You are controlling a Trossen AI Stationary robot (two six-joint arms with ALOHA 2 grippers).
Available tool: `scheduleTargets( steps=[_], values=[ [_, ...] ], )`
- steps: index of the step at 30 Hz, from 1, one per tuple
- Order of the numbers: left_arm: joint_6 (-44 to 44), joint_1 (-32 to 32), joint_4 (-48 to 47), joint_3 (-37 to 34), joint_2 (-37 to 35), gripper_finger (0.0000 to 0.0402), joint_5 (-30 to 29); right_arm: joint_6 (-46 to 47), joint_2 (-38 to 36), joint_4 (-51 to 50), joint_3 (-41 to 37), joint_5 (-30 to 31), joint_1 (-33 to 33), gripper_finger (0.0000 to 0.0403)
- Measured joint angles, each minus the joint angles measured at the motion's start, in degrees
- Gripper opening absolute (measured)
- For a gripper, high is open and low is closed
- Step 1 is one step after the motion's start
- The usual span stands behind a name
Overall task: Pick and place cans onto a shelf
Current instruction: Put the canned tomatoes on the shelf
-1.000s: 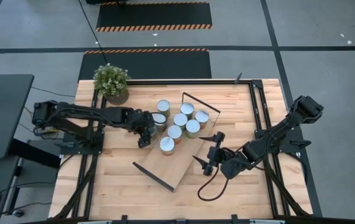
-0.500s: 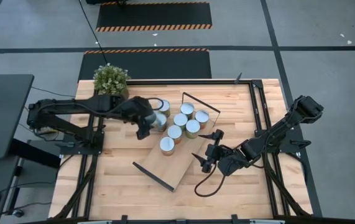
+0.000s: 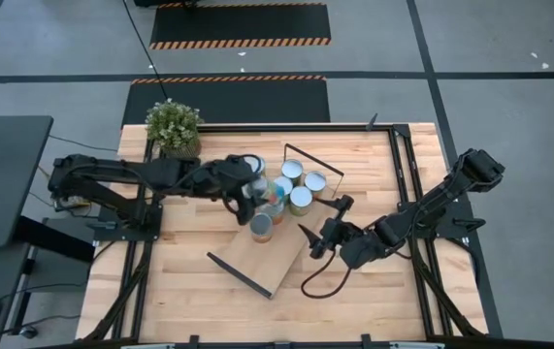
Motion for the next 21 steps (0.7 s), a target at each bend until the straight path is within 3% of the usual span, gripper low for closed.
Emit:
scheduleTargets(
  steps=[13, 21],
  values=[
    [0.78, -3.91, 4.2, 5.25, 6.95, 0.032, -5.44, -34.97, 9.71, 34.17, 1.92, 7.63, -0.81, 0.0398],
    [3.16, -5.35, 7.92, 6.14, 8.24, 0.0321, -6.77, -44.94, 13.63, 37.18, 8.43, 7.72, -3.93, 0.0398]
  ],
)
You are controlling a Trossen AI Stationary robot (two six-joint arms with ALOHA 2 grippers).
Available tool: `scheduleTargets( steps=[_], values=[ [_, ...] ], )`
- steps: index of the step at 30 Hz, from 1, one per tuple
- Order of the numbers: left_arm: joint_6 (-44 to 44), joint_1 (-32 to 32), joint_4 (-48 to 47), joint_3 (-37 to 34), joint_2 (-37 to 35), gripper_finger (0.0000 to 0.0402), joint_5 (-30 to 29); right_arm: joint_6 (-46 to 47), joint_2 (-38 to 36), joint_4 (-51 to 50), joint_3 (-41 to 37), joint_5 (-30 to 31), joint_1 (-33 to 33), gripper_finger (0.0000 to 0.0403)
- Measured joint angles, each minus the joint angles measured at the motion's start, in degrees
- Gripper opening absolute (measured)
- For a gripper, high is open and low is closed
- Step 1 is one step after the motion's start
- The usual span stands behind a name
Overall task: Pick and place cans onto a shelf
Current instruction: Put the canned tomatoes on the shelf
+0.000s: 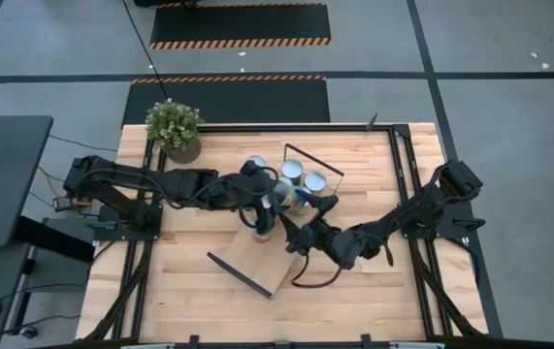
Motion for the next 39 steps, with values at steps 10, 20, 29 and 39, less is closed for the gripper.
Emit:
scheduleTargets(
  steps=[10, 20, 29, 39],
  values=[
    [1.85, -1.06, 0.55, -0.02, 0.07, 0.0321, -1.46, -1.83, 0.25, -0.22, 1.65, -3.22, -3.14, 0.0383],
    [5.78, -1.01, 1.12, -0.02, 0.07, 0.0321, -1.54, -2.97, 0.25, -0.39, 1.65, -3.4, -3.3, 0.0328],
    [7.78, -0.86, 0.64, -0.08, 0.07, 0.0362, -1.38, -2.54, 0.22, -0.59, 1.65, -3.43, -2.75, 0.0333],
    [12.84, -0.62, -0.22, -0.17, -1.09, 0.0393, -1.44, 3.49, 0.16, -6.66, 1.65, -3.8, -3.24, 0.0333]
  ],
)
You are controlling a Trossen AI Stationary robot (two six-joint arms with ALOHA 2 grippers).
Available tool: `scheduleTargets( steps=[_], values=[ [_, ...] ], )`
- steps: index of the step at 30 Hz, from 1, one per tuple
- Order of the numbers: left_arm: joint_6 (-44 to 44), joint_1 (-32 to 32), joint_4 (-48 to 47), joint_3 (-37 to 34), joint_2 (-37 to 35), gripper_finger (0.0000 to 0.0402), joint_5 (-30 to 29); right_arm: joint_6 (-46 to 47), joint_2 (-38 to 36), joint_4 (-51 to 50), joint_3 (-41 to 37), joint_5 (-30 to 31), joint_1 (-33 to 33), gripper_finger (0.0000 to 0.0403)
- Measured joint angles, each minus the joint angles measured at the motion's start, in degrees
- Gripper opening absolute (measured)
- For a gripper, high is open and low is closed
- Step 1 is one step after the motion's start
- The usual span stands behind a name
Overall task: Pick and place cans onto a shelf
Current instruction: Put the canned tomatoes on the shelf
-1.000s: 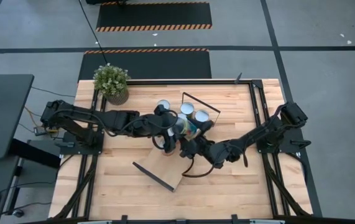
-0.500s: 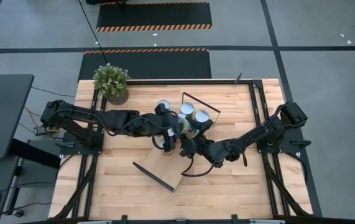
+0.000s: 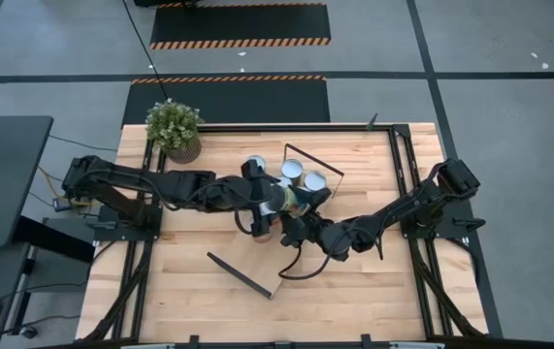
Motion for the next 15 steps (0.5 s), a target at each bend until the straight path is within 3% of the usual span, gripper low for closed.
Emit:
scheduleTargets(
  steps=[9, 15],
  values=[
    [6.61, -1.65, -1.94, 0.02, -6.44, 0.0393, 5.45, 1.6, -0.15, -0.42, -1.44, 2.55, 4.24, 0.0333],
    [5.23, -2.99, -4.9, 0.04, -7.76, 0.0393, 5.83, 11.79, -2.29, -0.43, -8.24, 2.03, 7.96, 0.0333]
  ],
)
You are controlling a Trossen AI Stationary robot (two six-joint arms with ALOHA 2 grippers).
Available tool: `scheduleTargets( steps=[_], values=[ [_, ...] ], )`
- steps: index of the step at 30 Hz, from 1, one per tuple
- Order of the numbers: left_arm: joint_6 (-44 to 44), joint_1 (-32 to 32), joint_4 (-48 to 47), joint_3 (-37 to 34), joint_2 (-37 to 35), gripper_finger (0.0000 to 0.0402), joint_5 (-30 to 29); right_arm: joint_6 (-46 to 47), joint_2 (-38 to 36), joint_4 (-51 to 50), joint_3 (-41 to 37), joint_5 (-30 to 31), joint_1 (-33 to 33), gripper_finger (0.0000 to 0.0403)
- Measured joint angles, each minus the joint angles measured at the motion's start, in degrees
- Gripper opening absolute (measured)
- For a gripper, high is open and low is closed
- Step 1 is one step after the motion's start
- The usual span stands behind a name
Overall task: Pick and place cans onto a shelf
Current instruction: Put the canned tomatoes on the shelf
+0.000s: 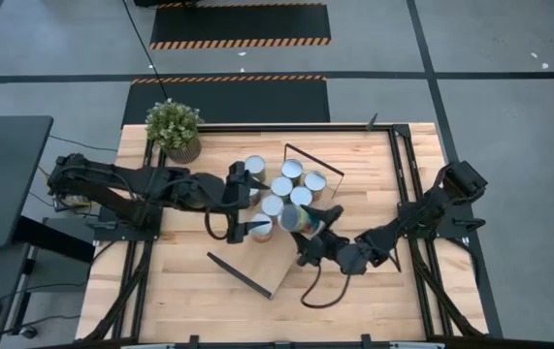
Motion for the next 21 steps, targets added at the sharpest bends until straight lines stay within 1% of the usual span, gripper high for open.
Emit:
scheduleTargets(
  steps=[4, 6, 9, 12, 14, 16, 19, 21],
  values=[
    [-1.07, -0.29, -1.07, -0.28, 0.24, 0.0393, -0.03, 10.65, -1.47, 2.51, -6.13, -8.56, 0.84, 0.0333],
    [-1.57, -0.06, 0.13, -2.01, 0.54, 0.0393, -0.02, 12.18, -1.46, 7.74, -9.4, -13.34, 0.84, 0.0333],
    [-2.83, 0.58, 2.94, -5.19, 1.78, 0.0393, -0.23, 11.29, -1.19, 19.33, -13.63, -17.71, 0.34, 0.0333],
    [-5.18, 1.62, 4.34, -6.72, 2.14, 0.0393, -2.59, 6.64, -1.17, 31.57, -17.16, -20.05, 0.28, 0.0333],
    [-7.4, 2.29, 4.14, -7.71, 2.28, 0.0393, -3.73, 4.0, -1.19, 37.74, -18.23, -22.07, 0.79, 0.0333],
    [-8.94, 2.88, 6.7, -8.56, 2.56, 0.0393, -3.79, 2.09, -1.17, 40.54, -18.42, -22.88, 0.84, 0.0333],
    [-10.22, 3.1, 11.98, -9.9, 2.51, 0.0393, -3.74, 0.22, -1.15, 40.79, -17.36, -25.44, -0.26, 0.0333],
    [-10.22, 3.1, 13.74, -10.58, 2.49, 0.0393, -3.62, -0.27, -1.15, 40.71, -16.41, -26.76, -1.33, 0.0333]
  ],
)
